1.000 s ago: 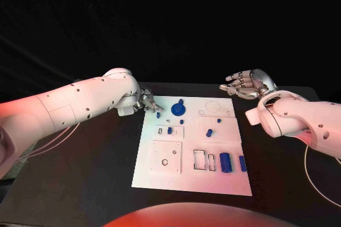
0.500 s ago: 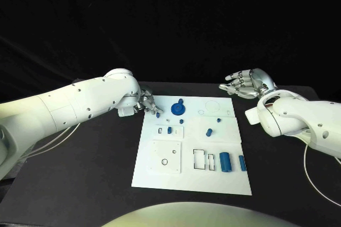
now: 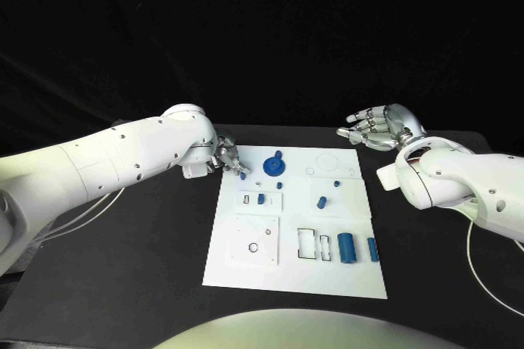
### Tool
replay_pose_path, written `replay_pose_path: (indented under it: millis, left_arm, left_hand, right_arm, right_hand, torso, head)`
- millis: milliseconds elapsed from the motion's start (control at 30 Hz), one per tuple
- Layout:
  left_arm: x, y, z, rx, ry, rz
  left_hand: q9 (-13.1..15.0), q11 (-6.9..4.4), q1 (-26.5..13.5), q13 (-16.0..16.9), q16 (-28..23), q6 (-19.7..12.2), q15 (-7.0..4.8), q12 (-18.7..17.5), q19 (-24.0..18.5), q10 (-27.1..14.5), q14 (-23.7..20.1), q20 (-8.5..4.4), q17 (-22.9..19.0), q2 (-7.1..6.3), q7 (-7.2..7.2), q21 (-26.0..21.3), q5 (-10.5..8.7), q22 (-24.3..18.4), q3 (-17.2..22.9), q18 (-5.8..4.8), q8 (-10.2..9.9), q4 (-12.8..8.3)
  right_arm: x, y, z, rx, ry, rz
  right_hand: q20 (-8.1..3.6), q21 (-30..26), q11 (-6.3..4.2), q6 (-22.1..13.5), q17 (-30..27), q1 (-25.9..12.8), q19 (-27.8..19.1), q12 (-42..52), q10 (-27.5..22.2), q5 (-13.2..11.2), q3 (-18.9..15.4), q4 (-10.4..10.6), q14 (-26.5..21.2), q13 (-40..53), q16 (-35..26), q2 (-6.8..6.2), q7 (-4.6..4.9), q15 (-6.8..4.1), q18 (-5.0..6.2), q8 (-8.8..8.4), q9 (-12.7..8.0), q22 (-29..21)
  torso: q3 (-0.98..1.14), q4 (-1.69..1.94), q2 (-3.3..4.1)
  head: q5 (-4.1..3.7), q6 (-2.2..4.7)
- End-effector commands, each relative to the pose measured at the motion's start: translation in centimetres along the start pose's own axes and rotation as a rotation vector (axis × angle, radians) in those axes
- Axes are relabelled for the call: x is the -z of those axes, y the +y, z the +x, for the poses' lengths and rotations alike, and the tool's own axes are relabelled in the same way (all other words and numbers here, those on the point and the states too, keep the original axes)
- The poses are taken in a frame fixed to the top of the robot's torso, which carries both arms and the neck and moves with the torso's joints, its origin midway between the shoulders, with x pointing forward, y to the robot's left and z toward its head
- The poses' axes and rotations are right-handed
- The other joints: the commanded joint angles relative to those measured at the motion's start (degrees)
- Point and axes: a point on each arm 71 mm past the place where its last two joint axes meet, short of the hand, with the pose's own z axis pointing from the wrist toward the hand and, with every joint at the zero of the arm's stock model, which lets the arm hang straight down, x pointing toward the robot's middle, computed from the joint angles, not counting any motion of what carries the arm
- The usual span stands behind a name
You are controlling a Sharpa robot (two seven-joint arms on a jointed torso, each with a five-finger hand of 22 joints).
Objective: Assemble the parts on the task board
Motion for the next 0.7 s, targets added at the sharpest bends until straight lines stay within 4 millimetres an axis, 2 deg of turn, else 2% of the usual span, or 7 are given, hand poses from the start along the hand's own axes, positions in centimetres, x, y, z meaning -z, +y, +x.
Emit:
replay_pose_path:
  millis: [33,100,300,400,600,700]
  left_arm:
    - [0.01,-0.29,0.10,0.009,0.008,0.015]
    - [0.01,-0.31,0.12,0.010,0.011,0.016]
    - [0.03,-0.33,0.18,0.013,0.018,0.018]
    - [0.05,-0.28,0.17,0.022,0.017,0.020]
    - [0.31,-0.05,0.08,0.057,0.002,0.029]
    - [0.75,0.14,0.16,0.097,-0.001,0.044]
  left_hand:
    - [0.23,-0.55,3.03,-0.29,-0.12,-0.16,-0.52,0.08,0.21,-0.02,2.37,-0.34,4.14,0.88,-0.36,0.26,-0.25,0.15,1.72,0.15,0.48,-0.73]
    - [0.32,-0.66,5.15,-0.49,-0.12,-0.47,-0.62,-0.06,0.20,-0.09,2.38,-0.47,4.13,1.33,-0.47,0.27,-0.69,0.21,3.52,0.14,0.62,-1.59]
    - [0.64,-0.72,7.96,-0.95,-0.15,-1.07,-0.72,-0.38,0.28,0.01,2.38,-0.60,4.07,1.30,-0.41,0.39,-0.87,0.49,8.51,0.10,1.08,-3.58]
    - [1.18,-0.58,8.06,-1.30,-0.13,-1.63,-0.54,-0.61,0.28,0.22,2.40,-0.50,4.11,0.47,-0.28,0.45,-0.93,0.63,13.00,0.06,1.75,-5.09]
    - [2.27,-0.54,6.30,-1.21,0.02,-1.95,-0.48,-0.46,0.48,0.86,2.52,-0.41,4.38,-0.97,-0.06,0.68,-0.86,1.04,19.07,0.02,3.13,-7.14]
    - [2.80,-0.58,5.06,-0.68,0.31,-1.84,-0.60,-0.07,0.91,1.59,2.79,-0.46,4.95,-2.25,-0.14,1.02,-0.80,1.65,22.43,-0.09,3.80,-8.84]
  right_arm:
    - [0.00,0.10,0.15,0.002,0.014,-0.011]
    - [0.00,0.10,0.15,0.002,0.014,-0.010]
    - [0.00,0.10,0.14,0.002,0.013,-0.010]
    - [0.00,0.09,0.13,0.002,0.013,-0.010]
    - [0.01,0.09,0.11,0.002,0.012,-0.011]
    - [0.01,0.08,0.09,0.002,0.011,-0.010]
  right_hand:
    - [0.08,-0.32,-0.01,-0.41,-0.05,-0.52,-0.24,0.21,-0.42,-0.09,-0.36,-0.04,-0.37,-0.06,-0.25,-0.02,2.71,0.10,0.59,0.37,-0.05,-0.05]
    - [0.08,-0.32,-0.01,-0.41,-0.05,-0.52,-0.24,0.21,-0.42,-0.09,-0.36,-0.04,-0.37,-0.06,-0.25,-0.02,2.71,0.10,0.59,0.37,-0.05,-0.05]
    - [0.12,-0.41,0.01,-0.45,-0.15,-0.47,-0.23,0.32,-0.48,-0.09,-0.30,-0.06,-0.41,-0.24,-0.31,0.10,2.72,0.12,0.61,0.42,-0.08,-0.20]
    - [0.12,-0.41,0.01,-0.45,-0.15,-0.47,-0.23,0.32,-0.48,-0.09,-0.30,-0.06,-0.41,-0.24,-0.31,0.10,2.72,0.12,0.61,0.42,-0.08,-0.20]
    - [0.12,-0.41,0.01,-0.45,-0.15,-0.47,-0.23,0.32,-0.48,-0.09,-0.30,-0.06,-0.41,-0.24,-0.31,0.10,2.72,0.12,0.61,0.42,-0.08,-0.20]
    - [0.12,-0.41,0.01,-0.45,-0.15,-0.47,-0.23,0.32,-0.48,-0.09,-0.30,-0.06,-0.41,-0.24,-0.31,0.10,2.72,0.12,0.61,0.42,-0.08,-0.20]
  torso:
    - [0.02,0.01,-0.02]
    - [0.01,0.01,-0.02]
    - [-0.01,0.01,-0.01]
    - [-0.01,0.02,0.00]
    - [0.00,0.03,-0.05]
    - [0.00,0.01,-0.02]
  head:
    - [0.02,-0.04]
    - [0.01,-0.05]
    - [0.00,-0.10]
    - [0.05,-0.17]
    - [0.15,-0.10]
    - [0.20,-0.08]
